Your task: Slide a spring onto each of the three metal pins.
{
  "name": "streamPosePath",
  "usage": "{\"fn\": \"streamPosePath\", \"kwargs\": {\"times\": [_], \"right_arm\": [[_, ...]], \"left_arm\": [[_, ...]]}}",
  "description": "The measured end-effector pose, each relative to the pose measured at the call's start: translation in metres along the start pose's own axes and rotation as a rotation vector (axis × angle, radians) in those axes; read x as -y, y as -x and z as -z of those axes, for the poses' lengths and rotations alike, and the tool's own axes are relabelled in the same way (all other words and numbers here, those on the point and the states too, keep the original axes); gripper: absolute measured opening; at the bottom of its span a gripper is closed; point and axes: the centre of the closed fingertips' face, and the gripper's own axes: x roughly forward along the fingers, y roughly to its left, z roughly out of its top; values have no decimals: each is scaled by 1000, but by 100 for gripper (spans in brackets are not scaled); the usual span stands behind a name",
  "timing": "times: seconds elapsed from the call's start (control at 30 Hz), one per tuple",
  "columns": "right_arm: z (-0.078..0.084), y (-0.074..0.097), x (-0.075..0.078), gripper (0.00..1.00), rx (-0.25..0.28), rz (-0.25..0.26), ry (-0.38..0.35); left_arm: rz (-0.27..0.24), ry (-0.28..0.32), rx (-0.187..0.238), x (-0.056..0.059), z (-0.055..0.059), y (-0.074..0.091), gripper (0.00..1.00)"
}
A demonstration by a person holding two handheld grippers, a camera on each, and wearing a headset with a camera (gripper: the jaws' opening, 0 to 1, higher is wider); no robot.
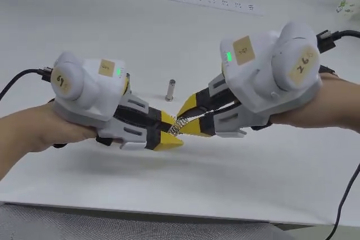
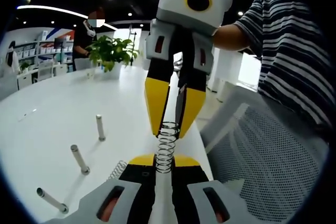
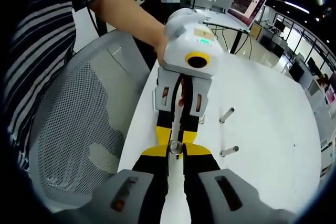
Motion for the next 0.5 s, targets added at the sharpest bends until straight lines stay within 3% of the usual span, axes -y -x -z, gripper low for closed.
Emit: {"fn": "streamPosePath", "kwargs": {"times": [0.5], "right_arm": [[-2, -3, 2, 7, 3, 0, -13]], "left_arm": [[-6, -9, -5, -2, 0, 0, 2]]}}
